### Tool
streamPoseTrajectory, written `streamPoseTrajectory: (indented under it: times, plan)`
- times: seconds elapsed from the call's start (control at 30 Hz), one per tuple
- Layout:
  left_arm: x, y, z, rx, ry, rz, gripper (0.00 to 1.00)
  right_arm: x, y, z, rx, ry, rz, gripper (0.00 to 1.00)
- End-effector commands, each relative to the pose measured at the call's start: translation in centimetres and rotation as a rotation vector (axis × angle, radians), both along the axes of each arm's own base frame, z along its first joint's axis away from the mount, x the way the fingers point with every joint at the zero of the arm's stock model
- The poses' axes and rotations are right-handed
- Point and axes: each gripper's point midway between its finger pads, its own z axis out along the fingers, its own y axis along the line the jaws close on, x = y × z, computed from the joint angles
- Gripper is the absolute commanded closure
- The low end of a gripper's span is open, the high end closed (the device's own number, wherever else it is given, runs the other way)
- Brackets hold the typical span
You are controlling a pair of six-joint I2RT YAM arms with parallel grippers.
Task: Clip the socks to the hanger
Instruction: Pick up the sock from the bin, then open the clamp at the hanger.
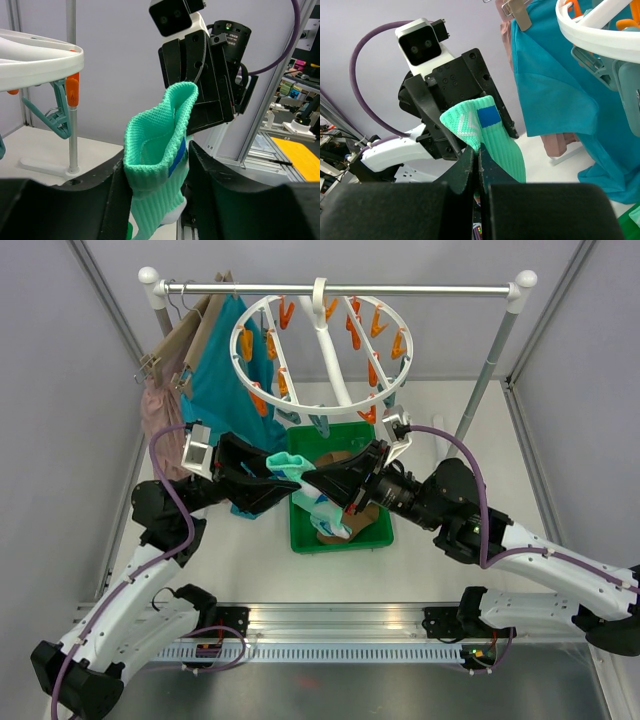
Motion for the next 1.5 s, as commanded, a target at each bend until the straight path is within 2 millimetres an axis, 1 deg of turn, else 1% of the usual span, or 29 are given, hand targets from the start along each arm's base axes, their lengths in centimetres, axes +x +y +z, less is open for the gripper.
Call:
streamPoseTrajectory:
  times: [0.0, 0.07, 0.1, 0.2, 0.23, 0.27, 0.33, 0.4, 0.43, 0.47, 0.5, 0.53, 0.57, 0.6, 0.63, 0.7, 0.73, 0.77, 0.8, 0.9, 0.93, 1.0, 1.07, 1.13, 1.2, 1.3, 1.37, 1.4, 1.47]
  plan:
    - [-0.7, 0.2, 2.0, -0.041, -0.052, -0.006, 0.51, -0.2, -0.3, 1.4, 0.048, -0.031, -0.007, 1.0]
    - [-0.7, 0.1, 1.9, -0.04, -0.051, -0.009, 0.55, -0.1, -0.3, 1.3, 0.045, -0.034, -0.008, 1.0]
    - [-0.9, 0.1, 2.0, -0.042, -0.056, -0.012, 0.63, -0.1, -0.2, 1.2, 0.041, -0.033, -0.006, 1.0]
    - [-0.9, 0.0, 2.1, -0.041, -0.056, -0.013, 0.83, 0.1, -0.4, 0.9, 0.032, -0.034, -0.02, 1.0]
    - [-0.9, 0.0, 2.0, -0.039, -0.053, -0.015, 0.94, 0.1, -0.3, 0.7, 0.026, -0.032, -0.021, 1.0]
    - [-0.9, 0.0, 2.0, -0.039, -0.055, -0.013, 0.97, 0.6, -0.6, 0.5, 0.024, -0.024, -0.049, 1.0]
    - [-1.1, -0.1, 1.8, -0.03, -0.06, -0.017, 0.98, 1.1, -0.8, 0.2, 0.009, -0.025, -0.078, 0.99]
    - [-1.1, -0.2, 1.6, -0.018, -0.048, -0.018, 0.98, 1.4, -0.9, 0.0, -0.006, -0.03, -0.103, 0.93]
    - [-1.1, -0.3, 1.4, -0.012, -0.043, -0.016, 0.98, 1.7, -1.1, -0.4, -0.023, -0.028, -0.121, 0.79]
    - [-1.0, -0.2, 1.2, -0.005, -0.045, -0.007, 0.98, 2.4, -1.8, -0.3, -0.025, -0.027, -0.168, 0.7]
    - [-0.6, -0.3, 0.7, 0.011, -0.008, 0.012, 0.98, 2.8, -2.2, -0.9, -0.058, -0.04, -0.199, 0.61]
    - [-0.3, -0.2, 0.3, 0.021, 0.007, 0.028, 0.98, 3.0, -2.7, -0.9, -0.07, -0.047, -0.225, 0.49]
    - [-0.1, -0.1, 0.1, 0.032, 0.002, 0.05, 0.98, 3.2, -3.8, -0.7, -0.072, -0.057, -0.259, 0.44]
    - [0.5, 0.0, -0.2, 0.039, 0.028, 0.081, 0.98, 3.8, -4.7, -1.2, -0.099, -0.054, -0.316, 0.41]
    - [1.0, -0.1, -1.2, 0.068, 0.058, 0.099, 0.98, 4.0, -6.1, -0.9, -0.104, -0.075, -0.357, 0.38]
    - [1.4, 0.2, -1.9, 0.083, 0.091, 0.134, 0.98, 4.7, -7.8, -1.3, -0.132, -0.084, -0.437, 0.37]
    - [1.8, 0.2, -3.0, 0.111, 0.119, 0.15, 0.98, 4.7, -8.7, -1.2, -0.139, -0.102, -0.46, 0.35]
    - [2.0, 0.3, -3.3, 0.119, 0.131, 0.163, 0.98, 5.0, -9.2, -1.3, -0.148, -0.11, -0.486, 0.34]
    - [2.2, 0.4, -3.8, 0.123, 0.144, 0.181, 0.98, 5.5, -9.9, -2.1, -0.191, -0.103, -0.529, 0.34]
    - [2.8, 0.6, -5.3, 0.161, 0.195, 0.213, 0.98, 6.5, -11.4, -2.8, -0.259, -0.117, -0.617, 0.34]
    - [2.8, 0.6, -5.5, 0.169, 0.197, 0.217, 0.98, 6.7, -11.6, -3.0, -0.272, -0.125, -0.635, 0.35]
    - [3.1, 0.8, -6.3, 0.188, 0.217, 0.236, 0.98, 7.0, -12.5, -2.6, -0.287, -0.152, -0.675, 0.33]
    - [3.4, 1.0, -6.8, 0.2, 0.237, 0.258, 0.98, 7.4, -12.9, -2.4, -0.314, -0.173, -0.71, 0.34]
    - [3.6, 1.0, -7.0, 0.209, 0.243, 0.265, 0.98, 8.3, -13.8, -2.5, -0.367, -0.163, -0.788, 0.35]
    - [3.6, 1.1, -6.9, 0.212, 0.244, 0.271, 0.98, 8.8, -14.1, -2.6, -0.411, -0.18, -0.82, 0.35]
    - [3.6, 1.0, -6.9, 0.216, 0.242, 0.27, 0.98, 9.3, -13.7, -2.2, -0.429, -0.196, -0.831, 0.36]
    - [3.7, 1.0, -7.0, 0.222, 0.244, 0.268, 0.98, 9.6, -13.4, -1.8, -0.459, -0.232, -0.842, 0.36]
    - [3.6, 1.0, -6.9, 0.222, 0.239, 0.268, 0.98, 9.8, -13.2, -1.9, -0.48, -0.252, -0.843, 0.36]
    - [3.6, 0.9, -6.9, 0.224, 0.238, 0.265, 0.98, 10.0, -13.0, -1.4, -0.476, -0.275, -0.845, 0.35]
